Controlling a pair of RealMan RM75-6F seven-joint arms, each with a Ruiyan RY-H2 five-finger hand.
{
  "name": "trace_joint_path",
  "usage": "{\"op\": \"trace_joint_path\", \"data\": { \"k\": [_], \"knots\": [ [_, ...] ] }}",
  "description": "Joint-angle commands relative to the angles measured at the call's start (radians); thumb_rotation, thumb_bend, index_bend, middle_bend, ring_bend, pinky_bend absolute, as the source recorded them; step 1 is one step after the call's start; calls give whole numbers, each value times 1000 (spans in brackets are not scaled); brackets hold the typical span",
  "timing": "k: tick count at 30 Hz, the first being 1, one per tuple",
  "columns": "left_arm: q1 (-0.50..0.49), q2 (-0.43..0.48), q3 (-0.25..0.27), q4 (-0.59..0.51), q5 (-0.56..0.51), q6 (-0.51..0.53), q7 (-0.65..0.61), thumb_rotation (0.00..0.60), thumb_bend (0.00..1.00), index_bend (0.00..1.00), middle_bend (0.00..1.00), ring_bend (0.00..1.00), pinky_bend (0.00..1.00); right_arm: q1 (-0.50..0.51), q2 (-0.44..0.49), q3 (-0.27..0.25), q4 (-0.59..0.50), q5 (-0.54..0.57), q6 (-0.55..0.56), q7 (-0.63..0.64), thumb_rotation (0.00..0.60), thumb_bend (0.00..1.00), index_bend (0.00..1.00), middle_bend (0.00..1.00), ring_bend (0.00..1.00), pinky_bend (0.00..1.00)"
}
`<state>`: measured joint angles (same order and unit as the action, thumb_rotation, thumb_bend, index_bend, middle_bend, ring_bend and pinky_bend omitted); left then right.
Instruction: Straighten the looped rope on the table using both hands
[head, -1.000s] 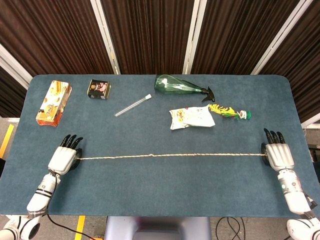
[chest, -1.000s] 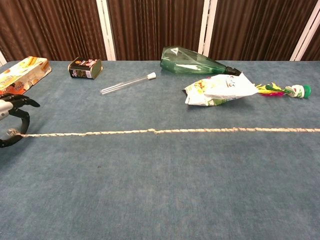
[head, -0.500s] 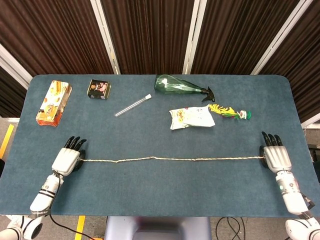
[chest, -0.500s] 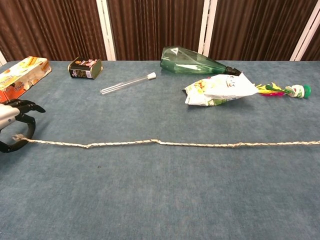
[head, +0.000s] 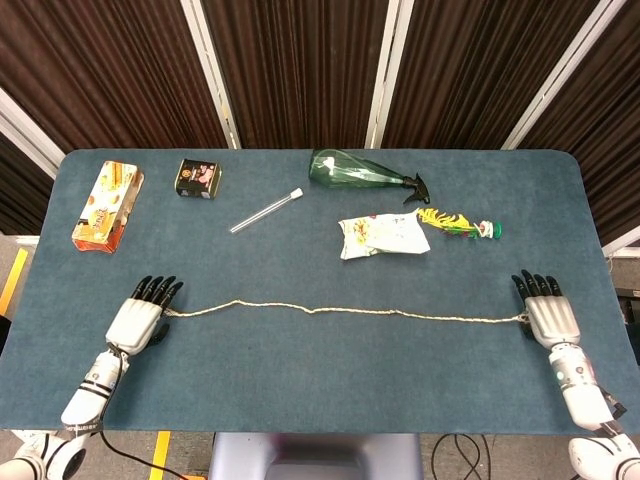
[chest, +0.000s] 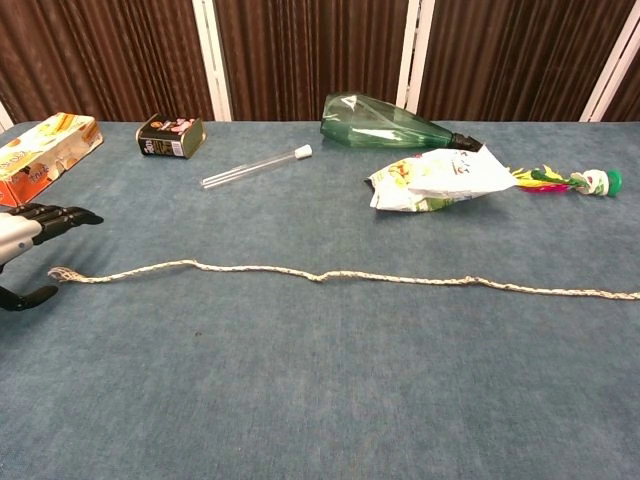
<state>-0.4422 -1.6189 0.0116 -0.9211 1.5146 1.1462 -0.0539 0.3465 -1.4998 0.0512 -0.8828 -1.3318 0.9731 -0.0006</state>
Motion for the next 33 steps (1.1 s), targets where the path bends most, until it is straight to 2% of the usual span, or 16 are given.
{"op": "trace_joint_path", "data": {
  "k": [1,7,12,16,22,25,29,33],
  "knots": [
    [10,26,2,-33,1,15,-22,600,417,0,0,0,73,-5,20,1,-26,2,4,-4,600,426,0,0,0,0],
    [45,123,12,-163,17,78,-102,600,413,0,0,0,73,-21,108,-9,-136,32,-26,-69,600,268,0,0,0,0],
    [83,196,21,-252,37,151,-131,600,410,0,0,0,73,-41,161,-4,-216,52,2,-109,600,192,0,0,0,0],
    [122,263,22,-333,53,232,-149,600,410,0,0,0,73,-75,217,2,-312,15,99,-64,600,167,0,0,0,0],
    [220,361,42,-465,102,410,-115,600,407,0,0,0,67,-190,312,-4,-510,-95,397,-30,600,156,0,0,0,0],
    [279,411,82,-539,118,455,-41,600,405,0,0,0,55,-263,347,-32,-612,-159,537,-56,600,157,0,0,0,0],
    [341,408,103,-549,125,508,-8,600,404,0,0,0,48,-313,359,-84,-660,-241,610,-107,600,157,0,0,0,0],
    [347,421,100,-536,143,514,-9,600,400,0,0,0,45,-329,362,-93,-670,-271,634,-113,600,156,0,0,0,0]
  ]
}}
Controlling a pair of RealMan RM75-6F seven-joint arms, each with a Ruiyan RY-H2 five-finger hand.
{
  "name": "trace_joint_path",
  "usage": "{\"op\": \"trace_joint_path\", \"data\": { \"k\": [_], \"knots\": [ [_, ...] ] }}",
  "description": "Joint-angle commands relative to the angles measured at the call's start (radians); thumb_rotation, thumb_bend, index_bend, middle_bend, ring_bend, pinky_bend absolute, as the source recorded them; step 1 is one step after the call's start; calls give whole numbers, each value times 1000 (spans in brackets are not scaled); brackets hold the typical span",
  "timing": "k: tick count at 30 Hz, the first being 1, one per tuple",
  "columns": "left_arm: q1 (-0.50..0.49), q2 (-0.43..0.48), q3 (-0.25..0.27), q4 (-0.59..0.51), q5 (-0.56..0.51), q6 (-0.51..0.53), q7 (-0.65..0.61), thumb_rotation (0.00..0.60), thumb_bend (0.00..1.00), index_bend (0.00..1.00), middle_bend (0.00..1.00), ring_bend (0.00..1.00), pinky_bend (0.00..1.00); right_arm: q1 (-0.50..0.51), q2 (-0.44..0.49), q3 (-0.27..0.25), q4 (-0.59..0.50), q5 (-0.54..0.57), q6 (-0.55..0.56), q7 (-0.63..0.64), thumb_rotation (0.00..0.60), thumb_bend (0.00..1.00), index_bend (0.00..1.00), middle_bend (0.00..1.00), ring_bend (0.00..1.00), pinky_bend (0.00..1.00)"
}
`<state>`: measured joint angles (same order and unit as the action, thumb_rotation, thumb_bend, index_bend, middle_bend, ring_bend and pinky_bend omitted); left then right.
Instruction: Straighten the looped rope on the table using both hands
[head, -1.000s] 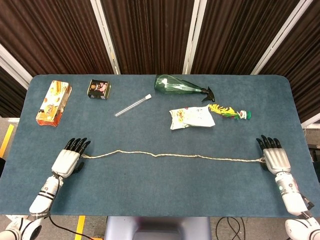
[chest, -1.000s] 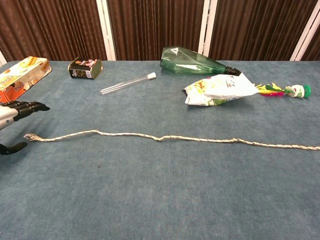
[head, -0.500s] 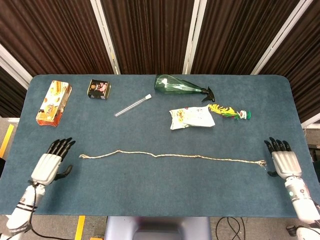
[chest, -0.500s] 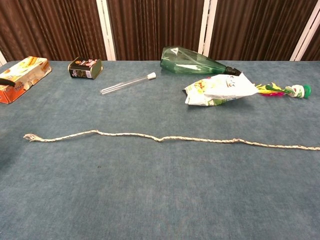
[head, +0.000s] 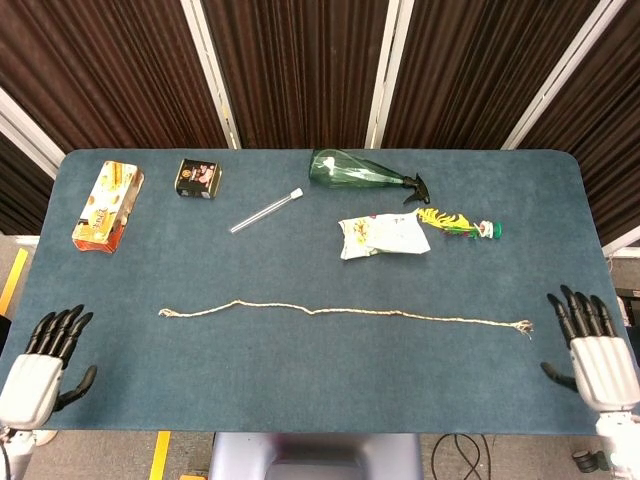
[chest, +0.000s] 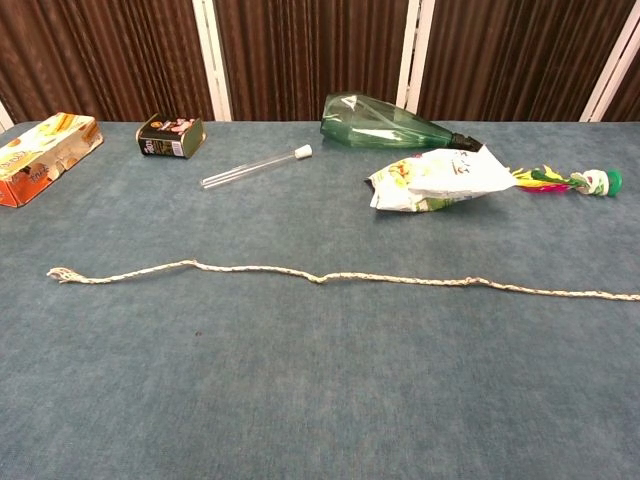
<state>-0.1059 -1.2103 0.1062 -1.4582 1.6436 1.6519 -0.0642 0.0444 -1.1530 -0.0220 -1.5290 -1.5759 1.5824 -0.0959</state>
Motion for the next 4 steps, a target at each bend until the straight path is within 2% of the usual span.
{"op": "trace_joint_path", "data": {
  "k": [1,4],
  "knots": [
    [11,15,4,4,14,6,-3,600,402,0,0,0,45,-27,15,-19,-25,-24,20,-20,600,156,0,0,0,0],
    [10,23,5,10,20,-8,-15,600,403,0,0,0,45,-23,15,-16,-26,-12,-3,-31,600,156,0,0,0,0]
  ]
}}
